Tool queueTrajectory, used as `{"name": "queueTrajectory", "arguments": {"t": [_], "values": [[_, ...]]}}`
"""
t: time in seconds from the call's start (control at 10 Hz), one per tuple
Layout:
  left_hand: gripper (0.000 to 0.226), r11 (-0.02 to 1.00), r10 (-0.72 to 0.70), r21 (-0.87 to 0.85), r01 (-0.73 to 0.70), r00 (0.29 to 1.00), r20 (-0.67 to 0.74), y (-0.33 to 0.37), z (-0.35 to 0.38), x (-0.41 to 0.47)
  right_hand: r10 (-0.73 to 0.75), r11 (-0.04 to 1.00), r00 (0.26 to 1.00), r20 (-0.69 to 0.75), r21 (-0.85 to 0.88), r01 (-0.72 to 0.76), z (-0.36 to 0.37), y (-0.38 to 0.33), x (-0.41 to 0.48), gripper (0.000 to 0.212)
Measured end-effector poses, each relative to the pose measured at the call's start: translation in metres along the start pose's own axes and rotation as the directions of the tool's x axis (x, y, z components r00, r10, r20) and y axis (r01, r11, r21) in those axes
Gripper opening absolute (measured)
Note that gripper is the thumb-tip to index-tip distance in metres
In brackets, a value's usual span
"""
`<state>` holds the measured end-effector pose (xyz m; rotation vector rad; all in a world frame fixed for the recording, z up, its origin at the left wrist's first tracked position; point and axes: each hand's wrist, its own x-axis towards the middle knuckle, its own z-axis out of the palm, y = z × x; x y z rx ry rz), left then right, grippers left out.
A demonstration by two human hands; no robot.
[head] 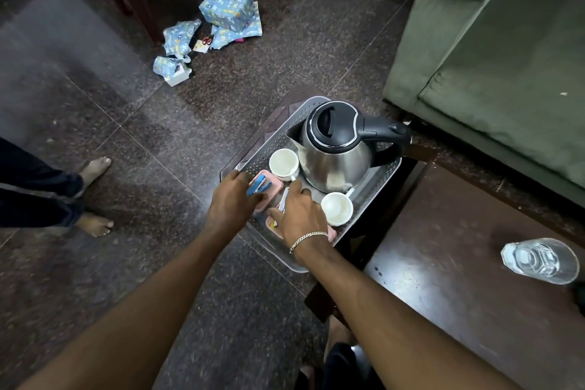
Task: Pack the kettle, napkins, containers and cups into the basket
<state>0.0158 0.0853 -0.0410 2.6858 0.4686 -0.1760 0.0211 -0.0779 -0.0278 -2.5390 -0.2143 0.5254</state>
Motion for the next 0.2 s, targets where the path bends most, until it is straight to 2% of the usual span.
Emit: {"name": "queueTrajectory", "arguments": {"t": [0.1, 0.2], "values": [[0.037, 0.999, 0.037, -0.023, -0.038, 0.999, -0.031, 0.004, -0.006, -0.008, -0.03, 0.999, 0.998, -0.05, 0.026, 0.032, -0.016, 0.011, -0.005, 0.058], [0.033, 0.989, 0.148, -0.002, -0.148, 0.985, -0.094, 0.012, -0.007, -0.021, -0.059, 0.998, 0.989, -0.137, 0.0, 0.06, -0.03, 0.026, -0.015, 0.051]]}}
